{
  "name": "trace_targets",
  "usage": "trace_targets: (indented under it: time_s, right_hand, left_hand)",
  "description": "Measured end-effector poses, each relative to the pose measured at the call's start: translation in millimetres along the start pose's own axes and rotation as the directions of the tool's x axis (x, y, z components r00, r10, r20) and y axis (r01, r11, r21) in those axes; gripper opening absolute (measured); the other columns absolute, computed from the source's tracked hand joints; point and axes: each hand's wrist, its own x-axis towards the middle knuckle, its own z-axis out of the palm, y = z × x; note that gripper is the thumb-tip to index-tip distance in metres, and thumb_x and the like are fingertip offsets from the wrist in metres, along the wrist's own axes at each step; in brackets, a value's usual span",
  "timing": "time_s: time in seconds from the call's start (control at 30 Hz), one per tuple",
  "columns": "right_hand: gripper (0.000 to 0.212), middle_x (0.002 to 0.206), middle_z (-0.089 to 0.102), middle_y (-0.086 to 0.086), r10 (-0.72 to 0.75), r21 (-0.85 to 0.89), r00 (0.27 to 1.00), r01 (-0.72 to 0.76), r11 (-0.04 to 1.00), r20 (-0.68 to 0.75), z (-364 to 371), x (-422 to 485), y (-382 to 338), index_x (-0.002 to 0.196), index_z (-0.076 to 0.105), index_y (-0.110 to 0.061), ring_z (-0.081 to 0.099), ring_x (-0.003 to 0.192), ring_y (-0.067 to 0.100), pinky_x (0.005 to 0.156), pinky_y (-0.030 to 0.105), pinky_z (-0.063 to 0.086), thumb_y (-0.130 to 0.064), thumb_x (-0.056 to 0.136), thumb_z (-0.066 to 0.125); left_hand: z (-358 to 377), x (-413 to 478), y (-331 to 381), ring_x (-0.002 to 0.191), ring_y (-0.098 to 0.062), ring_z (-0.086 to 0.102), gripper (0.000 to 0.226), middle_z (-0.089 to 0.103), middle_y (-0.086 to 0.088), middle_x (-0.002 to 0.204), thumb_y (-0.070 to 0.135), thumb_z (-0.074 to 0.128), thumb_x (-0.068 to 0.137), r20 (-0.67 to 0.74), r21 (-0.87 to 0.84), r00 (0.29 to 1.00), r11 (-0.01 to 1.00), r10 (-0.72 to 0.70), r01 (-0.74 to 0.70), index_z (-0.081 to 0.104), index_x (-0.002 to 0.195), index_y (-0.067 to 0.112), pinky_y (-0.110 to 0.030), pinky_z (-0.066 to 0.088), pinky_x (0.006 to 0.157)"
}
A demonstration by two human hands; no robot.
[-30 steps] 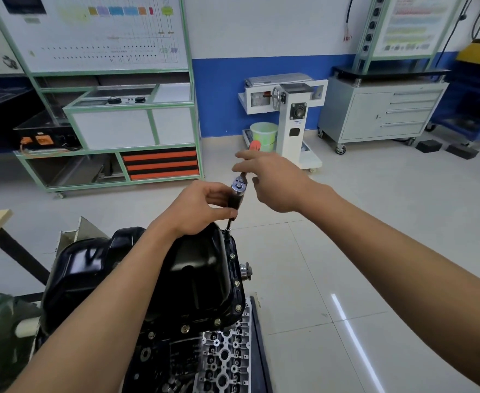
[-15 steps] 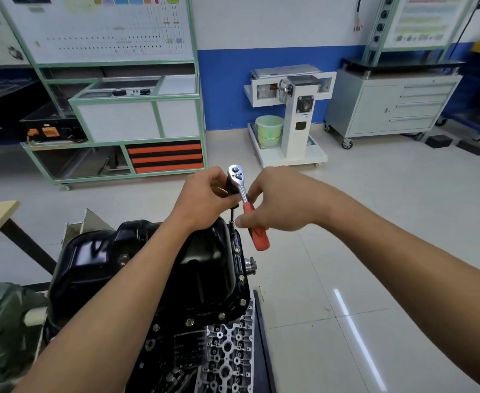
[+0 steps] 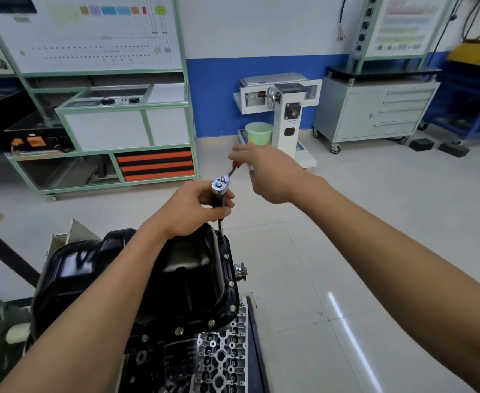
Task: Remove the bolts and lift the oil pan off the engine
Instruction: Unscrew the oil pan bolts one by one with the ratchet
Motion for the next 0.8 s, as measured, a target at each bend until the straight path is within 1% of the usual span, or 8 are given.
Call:
trace_targets:
  time_s: [0.1,0.23,0.3,0.37,0.47,0.53,0.67,0.8]
  right_hand:
    - [0.071,0.164,0.026,-0.004,-0.061,0.122,0.998,0.058,0.991,0.017,11.7,-0.1,3.1,0.153,0.039,-0.020,0.028,0.148,0.020,0.115,0.037,0.033,0.013,0.090,0.044]
    - [0.060,0.163,0.028,-0.002,-0.037,0.091,0.999,0.037,0.995,0.003,14.0,-6.3,6.7,0.153,0.038,-0.020,0.027,0.149,0.021,0.115,0.040,0.034,-0.002,0.097,0.049]
    - [0.040,0.144,0.051,0.003,0.000,-0.021,1.000,0.000,1.000,-0.030,5.5,-12.0,5.8,0.136,0.057,-0.019,0.047,0.132,0.026,0.100,0.041,0.046,-0.014,0.096,0.056]
    - [0.017,0.105,0.063,0.003,0.082,-0.124,0.996,-0.087,0.988,-0.045,-8.1,-21.5,1.5,0.106,0.068,-0.021,0.060,0.103,0.029,0.076,0.036,0.049,-0.028,0.094,0.059]
    - [0.021,0.076,0.059,-0.002,0.151,-0.160,0.983,-0.134,0.978,0.101,-21.4,-38.5,-11.9,0.084,0.070,-0.027,0.062,0.076,0.023,0.057,0.029,0.038,-0.047,0.089,0.065]
    - [0.030,0.067,0.059,-0.004,0.081,-0.060,0.966,-0.069,0.996,0.246,-18.1,-49.2,-22.7,0.075,0.063,-0.023,0.059,0.066,0.020,0.053,0.028,0.037,-0.050,0.087,0.067]
    - [0.033,0.048,0.053,-0.014,0.002,0.232,0.947,-0.081,0.969,0.320,-2.9,-54.4,-34.2,0.096,0.068,-0.019,0.049,0.048,0.006,0.053,0.027,0.038,-0.049,0.083,0.074]
    - [0.045,0.061,0.063,-0.020,-0.006,0.180,0.915,-0.073,0.981,0.404,-16.3,-41.6,-24.1,0.112,0.068,-0.031,0.058,0.063,-0.002,0.062,0.026,0.043,-0.049,0.074,0.083]
  left_hand:
    - [-2.8,-1.4,1.0,0.083,-0.019,0.072,0.024,0.077,-0.009,0.098,-0.008,0.072,0.088,0.012,-0.135,0.999,0.990,-0.046,0.047,0.072,0.103,0.011,-0.024,0.059,0.075]
    - [-0.1,-1.2,1.7,0.080,-0.014,0.073,0.025,0.077,-0.002,0.092,-0.011,0.072,0.086,-0.011,-0.205,0.997,0.976,-0.077,0.073,0.073,0.101,0.008,-0.021,0.057,0.071]
    - [3.4,0.2,1.4,0.076,-0.008,0.072,0.023,0.076,-0.003,0.090,-0.011,0.073,0.086,-0.056,-0.220,0.994,0.972,-0.091,0.076,0.072,0.102,0.006,-0.016,0.054,0.067]
    - [6.2,2.0,1.1,0.075,-0.005,0.072,0.024,0.076,-0.001,0.089,-0.008,0.075,0.085,-0.109,-0.196,0.990,0.978,-0.089,0.067,0.072,0.105,0.005,-0.016,0.052,0.064]
    - [9.8,3.1,2.7,0.077,-0.007,0.071,0.027,0.076,-0.004,0.091,-0.005,0.077,0.084,-0.151,-0.148,0.987,0.988,-0.062,0.039,0.073,0.110,0.000,-0.016,0.051,0.065]
    - [11.6,2.9,3.3,0.081,-0.013,0.072,0.022,0.077,-0.011,0.094,-0.006,0.078,0.083,-0.152,-0.136,0.988,0.991,-0.028,0.007,0.073,0.104,-0.001,-0.020,0.055,0.071]
    - [13.2,1.4,2.8,0.083,-0.026,0.072,0.014,0.076,-0.020,0.093,-0.005,0.079,0.083,-0.160,-0.124,0.987,0.992,0.015,-0.035,0.071,0.092,0.003,-0.038,0.061,0.081]
    - [10.3,1.7,0.2,0.085,-0.034,0.075,0.019,0.076,-0.016,0.091,-0.001,0.083,0.081,-0.164,-0.046,0.986,0.999,0.015,-0.023,0.069,0.094,0.000,-0.042,0.062,0.081]
